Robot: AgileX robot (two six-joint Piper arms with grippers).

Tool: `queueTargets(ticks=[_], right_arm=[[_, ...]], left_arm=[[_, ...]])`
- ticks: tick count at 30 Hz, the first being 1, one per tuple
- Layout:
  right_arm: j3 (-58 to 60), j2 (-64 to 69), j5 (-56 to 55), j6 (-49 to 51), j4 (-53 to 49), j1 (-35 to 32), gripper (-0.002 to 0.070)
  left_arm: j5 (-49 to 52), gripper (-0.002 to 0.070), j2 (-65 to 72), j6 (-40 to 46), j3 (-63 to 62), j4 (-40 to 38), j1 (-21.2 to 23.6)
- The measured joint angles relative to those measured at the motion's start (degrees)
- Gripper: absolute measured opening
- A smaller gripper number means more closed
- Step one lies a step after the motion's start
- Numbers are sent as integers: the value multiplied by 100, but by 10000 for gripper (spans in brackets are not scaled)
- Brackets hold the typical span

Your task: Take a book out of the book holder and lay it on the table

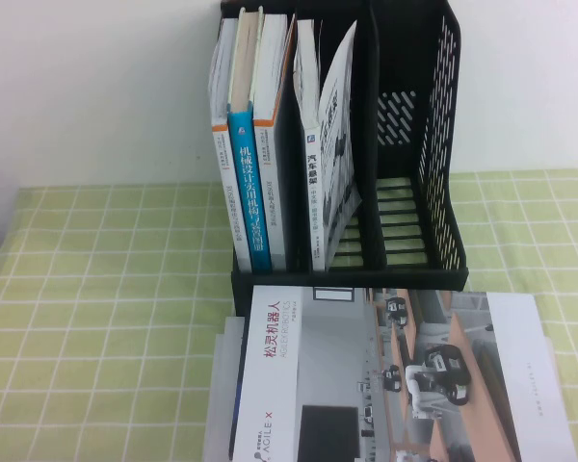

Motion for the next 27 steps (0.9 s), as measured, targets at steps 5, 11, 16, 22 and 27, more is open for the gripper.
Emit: queueTargets(ticks=[5, 11, 16, 22, 27], right_arm=[[0, 0, 0, 0, 0, 0, -2], [0, 0, 0, 0, 0, 0, -2], [0, 0, 0, 0, 0, 0, -2], [0, 0, 0, 0, 0, 0, -2], [0, 0, 0, 0, 0, 0, -2]], left_arm=[[0, -3, 0, 10, 0, 0, 0], [0, -3, 0, 23, 0, -78, 0], [0, -3, 0, 23, 0, -239, 0], [-61, -3, 0, 23, 0, -443, 0], [-61, -3, 0, 23, 0, -456, 0]])
